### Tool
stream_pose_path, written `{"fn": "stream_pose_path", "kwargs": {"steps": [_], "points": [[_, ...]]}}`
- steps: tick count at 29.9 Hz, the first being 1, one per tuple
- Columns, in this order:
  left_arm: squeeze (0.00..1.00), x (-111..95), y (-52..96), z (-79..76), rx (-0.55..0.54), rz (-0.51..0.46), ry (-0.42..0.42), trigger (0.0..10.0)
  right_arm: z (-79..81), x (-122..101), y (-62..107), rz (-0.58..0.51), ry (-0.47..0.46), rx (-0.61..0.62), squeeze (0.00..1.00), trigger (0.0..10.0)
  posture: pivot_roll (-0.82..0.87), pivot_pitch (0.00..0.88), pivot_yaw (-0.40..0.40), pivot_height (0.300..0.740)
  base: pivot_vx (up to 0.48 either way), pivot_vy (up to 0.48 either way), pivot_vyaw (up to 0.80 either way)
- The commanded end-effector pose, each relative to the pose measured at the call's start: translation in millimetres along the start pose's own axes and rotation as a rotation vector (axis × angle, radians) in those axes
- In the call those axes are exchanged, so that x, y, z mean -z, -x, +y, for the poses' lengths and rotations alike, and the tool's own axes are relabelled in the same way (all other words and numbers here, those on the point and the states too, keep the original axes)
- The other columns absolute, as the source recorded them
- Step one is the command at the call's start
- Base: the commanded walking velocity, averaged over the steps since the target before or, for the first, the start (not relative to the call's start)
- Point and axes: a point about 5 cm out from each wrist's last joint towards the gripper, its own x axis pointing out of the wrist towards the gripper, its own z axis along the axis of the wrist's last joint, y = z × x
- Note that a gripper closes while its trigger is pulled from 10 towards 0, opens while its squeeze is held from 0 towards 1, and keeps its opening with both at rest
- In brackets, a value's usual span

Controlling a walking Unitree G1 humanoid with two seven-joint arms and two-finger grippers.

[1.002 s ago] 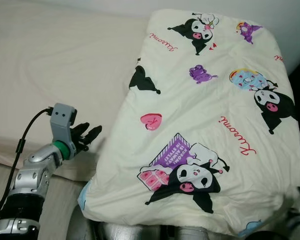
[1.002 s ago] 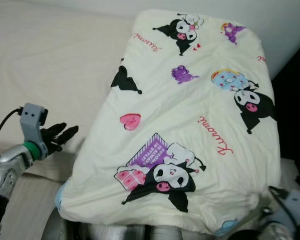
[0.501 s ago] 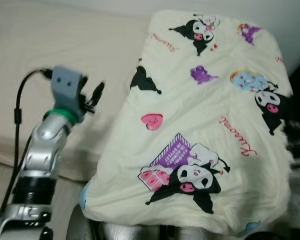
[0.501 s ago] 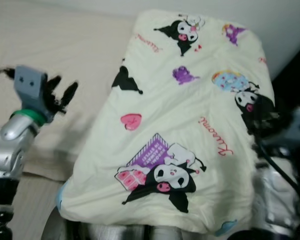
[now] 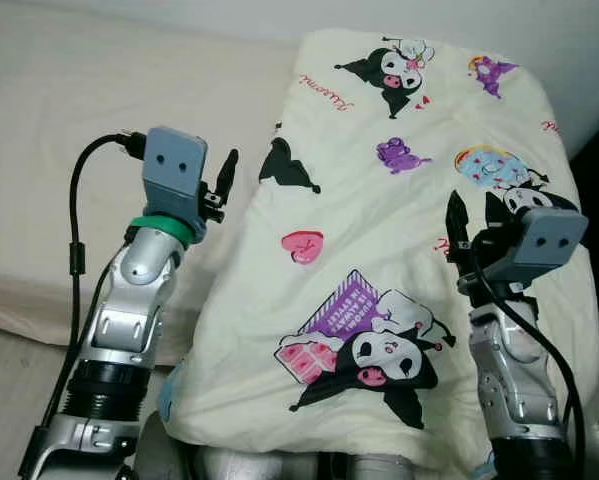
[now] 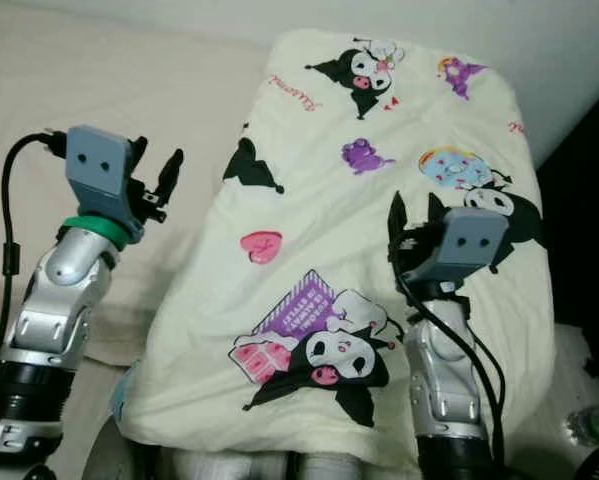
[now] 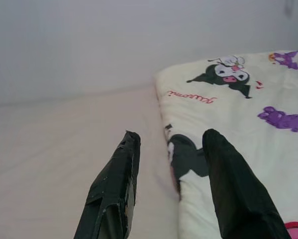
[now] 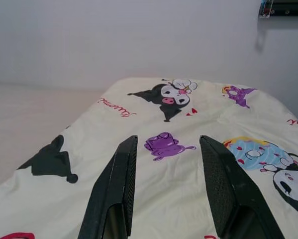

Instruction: Clean up the room

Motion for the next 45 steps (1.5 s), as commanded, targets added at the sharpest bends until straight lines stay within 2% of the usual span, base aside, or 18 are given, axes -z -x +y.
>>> {"fn": "stream_pose_path", "kwargs": {"steps": [1,12,31,37,45], "points": [[0.0,8,1.1,-4.7,0.0,0.048,0.001,10.0,-3.2,0,0.1,0.005,0.006,0.015,0.0,10.0,-0.12,0.065,0.012,0.628,0.0,0.0,0.0],[0.0,13,0.8,-19.6,0.018,0.083,0.017,10.0,-6.8,7,1.4,0.022,0.032,0.039,0.0,10.0,-0.12,0.064,0.014,0.667,0.0,0.0,0.0],[0.0,10,-2.1,-26.1,0.034,0.074,0.017,10.0,-7.2,11,0.9,0.037,0.037,0.046,0.0,10.0,-0.12,0.065,0.016,0.735,0.0,0.0,0.0],[0.0,12,-0.9,-27.1,0.039,0.078,0.014,10.0,-2.8,11,0.1,0.036,0.03,0.032,0.0,10.0,-0.12,0.065,0.018,0.74,0.0,0.0,0.0],[0.0,13,-0.1,-27.8,0.041,0.082,0.011,10.0,12.0,13,2.4,0.034,0.001,-0.048,0.0,10.0,-0.12,0.066,0.017,0.74,0.0,0.0,0.0]]}}
